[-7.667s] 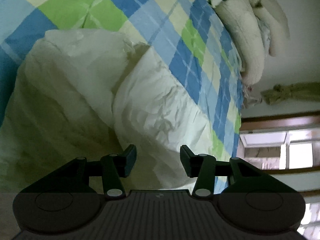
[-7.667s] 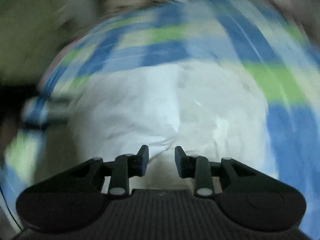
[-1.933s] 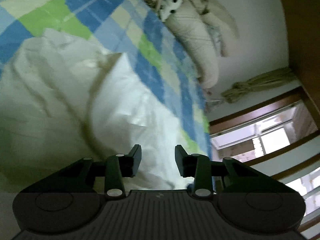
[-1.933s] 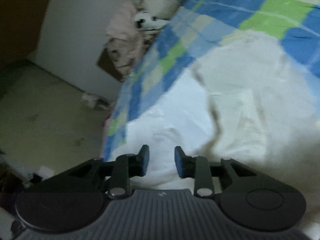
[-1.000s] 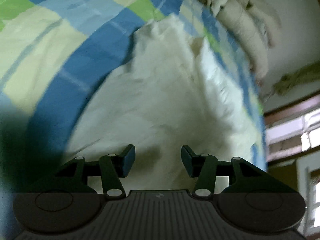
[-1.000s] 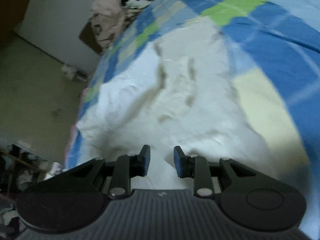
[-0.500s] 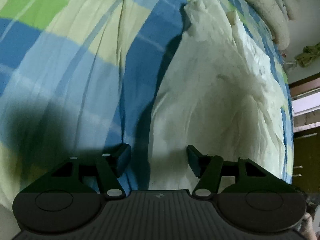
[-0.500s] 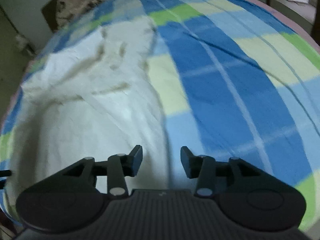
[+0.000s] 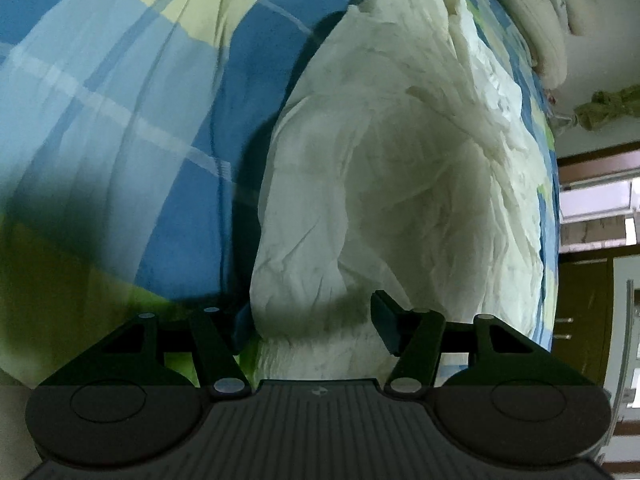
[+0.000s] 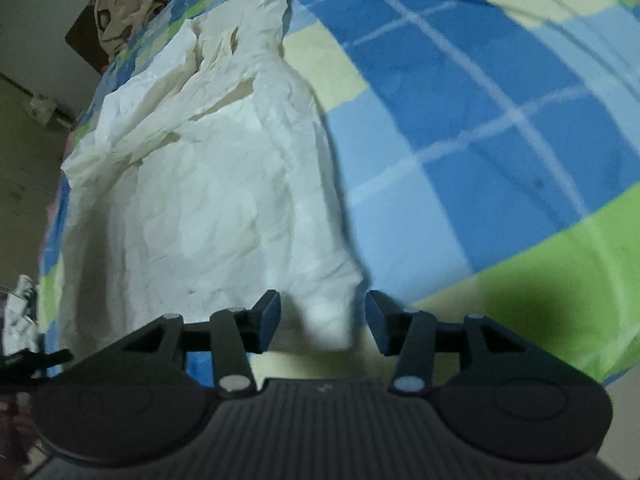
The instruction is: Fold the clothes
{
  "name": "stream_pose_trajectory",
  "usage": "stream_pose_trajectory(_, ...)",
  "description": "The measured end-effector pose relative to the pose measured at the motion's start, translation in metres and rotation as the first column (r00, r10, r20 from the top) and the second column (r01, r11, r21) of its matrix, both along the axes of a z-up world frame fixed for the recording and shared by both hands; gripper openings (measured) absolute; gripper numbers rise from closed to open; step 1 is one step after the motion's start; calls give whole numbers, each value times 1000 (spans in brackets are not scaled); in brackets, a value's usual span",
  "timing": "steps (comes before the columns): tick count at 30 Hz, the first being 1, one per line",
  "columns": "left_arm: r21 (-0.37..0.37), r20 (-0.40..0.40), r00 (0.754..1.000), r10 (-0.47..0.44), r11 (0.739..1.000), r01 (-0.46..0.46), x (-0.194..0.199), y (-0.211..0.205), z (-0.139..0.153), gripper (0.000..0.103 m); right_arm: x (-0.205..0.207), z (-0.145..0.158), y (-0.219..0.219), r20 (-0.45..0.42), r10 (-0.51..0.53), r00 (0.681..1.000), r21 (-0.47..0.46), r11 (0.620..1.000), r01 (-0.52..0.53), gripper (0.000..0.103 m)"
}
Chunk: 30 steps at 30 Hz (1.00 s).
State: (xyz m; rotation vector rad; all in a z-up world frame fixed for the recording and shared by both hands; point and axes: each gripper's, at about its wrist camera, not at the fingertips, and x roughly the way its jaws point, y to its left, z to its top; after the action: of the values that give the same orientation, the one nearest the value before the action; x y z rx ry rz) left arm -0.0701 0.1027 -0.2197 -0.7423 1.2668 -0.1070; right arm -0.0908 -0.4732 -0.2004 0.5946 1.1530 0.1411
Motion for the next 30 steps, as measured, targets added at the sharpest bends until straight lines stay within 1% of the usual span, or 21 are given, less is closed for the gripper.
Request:
stream_pose_trajectory(1, 1, -2, 1000, 5, 1000, -5, 0, -1, 0, 55, 4, -1, 4, 0, 7, 1000, -3, 1000, -7, 49)
stream_pose_trajectory(3, 2, -18, 1000, 14, 1000, -14, 1, -3, 1, 42, 9, -2, 3, -5, -6, 1000, 17, 1000, 6, 25)
stream_pose_trajectory(4, 0, -27, 999, 20, 1000, -20, 3, -3, 2, 39, 12, -2, 2, -11, -9, 1000, 27, 1000, 9, 21)
stream_pose_trajectory(5, -2, -36, 999, 25, 1000, -25, 4, -4, 2, 28, 15, -1, 2, -12, -4, 1000, 41, 999, 4, 17)
stream_pose_trajectory(6, -8, -42, 999, 30, 1000, -30, 5, -4, 3, 16, 17, 1, 2, -12, 5, 1000, 53, 999, -4, 15)
stream_pose_trajectory(7, -21, -46, 998, 34, 999, -35, 6, -4, 4, 10, 20, 3, 3, -10, 20, 1000, 73, 997, -19, 14)
stream_pose_trajectory(9, -53, -33, 999, 36, 998, -37, 10, -6, 11, 7, 26, 8, 4, 1, 34, 999, 119, 992, -34, 14)
stream_pose_trajectory(13, -106, 10, 998, 58, 993, -56, 19, -6, 26, 5, 44, 27, -6, 54, -11, 998, 233, 972, -2, 14)
stream_pose_trajectory(15, -153, 58, 994, 97, 984, -87, 30, -4, 41, 5, 53, 33, -11, 75, -29, 997, 268, 963, 7, 14)
stream_pose_trajectory(16, -166, 74, 991, 114, 981, -100, 35, -4, 45, 5, 65, 39, -15, 98, -43, 994, 306, 952, 11, 14)
stream_pose_trajectory(18, -192, 103, 984, 149, 973, -127, 46, -3, 54, 5, 79, 45, -19, 120, -56, 991, 345, 939, 11, 14)
stream_pose_trajectory(20, -200, 129, 975, 182, 968, -154, 60, -2, 63, 5, 99, 52, -24, 147, -73, 986, 395, 919, 9, 14)
stream_pose_trajectory(25, -197, 176, 949, 260, 954, -225, 98, -2, 85, 5, 153, 62, -34, 187, -87, 979, 446, 895, -6, 14)
stream_pose_trajectory(27, -196, 201, 932, 302, 944, -264, 119, -4, 93, 5, 175, 66, -39, 204, -86, 975, 449, 894, -15, 14)
stream_pose_trajectory(29, -198, 223, 920, 321, 939, -280, 132, -4, 97, 5, 191, 69, -40, 217, -84, 973, 446, 895, -22, 14)
stream_pose_trajectory(30, -198, 234, 915, 329, 937, -286, 138, -4, 99, 5, 207, 69, -41, 229, -85, 970, 448, 894, -27, 14)
